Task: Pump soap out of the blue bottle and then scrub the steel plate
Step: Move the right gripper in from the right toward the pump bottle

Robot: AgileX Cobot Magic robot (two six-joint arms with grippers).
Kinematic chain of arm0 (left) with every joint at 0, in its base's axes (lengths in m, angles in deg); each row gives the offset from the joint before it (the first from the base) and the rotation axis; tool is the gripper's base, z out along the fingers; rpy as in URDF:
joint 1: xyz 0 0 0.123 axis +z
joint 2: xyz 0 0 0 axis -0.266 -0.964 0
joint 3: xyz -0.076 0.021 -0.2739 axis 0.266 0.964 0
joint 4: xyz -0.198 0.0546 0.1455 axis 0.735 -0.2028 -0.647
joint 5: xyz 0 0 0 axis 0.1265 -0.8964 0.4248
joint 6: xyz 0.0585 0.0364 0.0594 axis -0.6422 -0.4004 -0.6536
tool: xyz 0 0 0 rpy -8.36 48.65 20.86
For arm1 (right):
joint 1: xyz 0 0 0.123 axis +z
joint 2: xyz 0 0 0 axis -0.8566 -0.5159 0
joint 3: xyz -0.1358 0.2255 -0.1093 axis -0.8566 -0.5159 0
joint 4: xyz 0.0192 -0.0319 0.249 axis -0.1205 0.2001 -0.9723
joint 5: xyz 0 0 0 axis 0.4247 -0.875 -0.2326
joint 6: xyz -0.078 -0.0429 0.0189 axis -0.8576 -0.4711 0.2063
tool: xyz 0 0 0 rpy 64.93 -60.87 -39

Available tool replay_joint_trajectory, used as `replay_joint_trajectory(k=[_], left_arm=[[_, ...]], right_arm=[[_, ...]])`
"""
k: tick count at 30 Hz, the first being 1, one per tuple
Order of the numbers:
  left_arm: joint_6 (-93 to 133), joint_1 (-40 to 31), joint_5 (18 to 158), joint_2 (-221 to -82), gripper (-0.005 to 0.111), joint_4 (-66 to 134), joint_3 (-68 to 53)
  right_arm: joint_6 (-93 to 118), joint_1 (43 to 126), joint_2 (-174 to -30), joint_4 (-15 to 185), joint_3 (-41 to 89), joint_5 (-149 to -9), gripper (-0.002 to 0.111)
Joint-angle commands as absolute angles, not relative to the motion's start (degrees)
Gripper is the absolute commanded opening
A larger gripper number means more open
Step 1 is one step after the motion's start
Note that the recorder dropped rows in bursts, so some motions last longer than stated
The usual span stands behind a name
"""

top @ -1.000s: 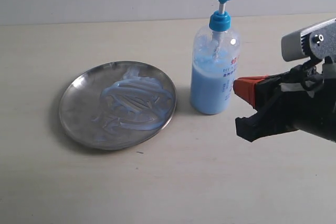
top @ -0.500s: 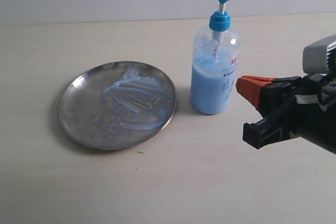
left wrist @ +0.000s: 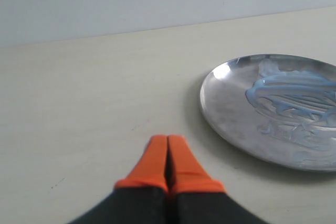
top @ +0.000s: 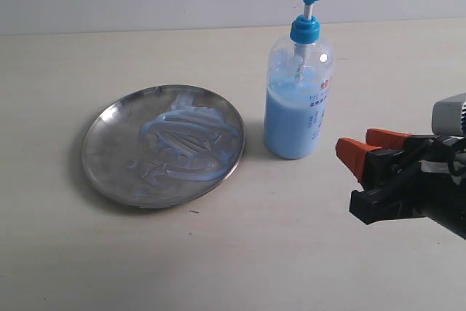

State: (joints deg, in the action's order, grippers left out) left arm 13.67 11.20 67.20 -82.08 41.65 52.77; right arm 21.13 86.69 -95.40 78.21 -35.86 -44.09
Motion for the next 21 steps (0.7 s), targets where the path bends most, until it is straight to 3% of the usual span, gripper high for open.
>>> replay_joint_trajectory(k=[1,9,21], left_arm=[[13.6,11.4,67.5,-81.7,0.0,41.7,53.0],[13.6,11.4,67.5,-81.7,0.0,41.7,53.0],[13.6,11.4,67.5,-81.7,0.0,41.7,53.0]], right_arm=[[20.6,86.9,-95.9,77.8,-36.2,-41.1,0.072],[20.0,86.9,-95.9,65.6,-36.2,-40.7,0.099],[19.0,86.9,-95.8,58.1,-36.2,-39.9,0.102]])
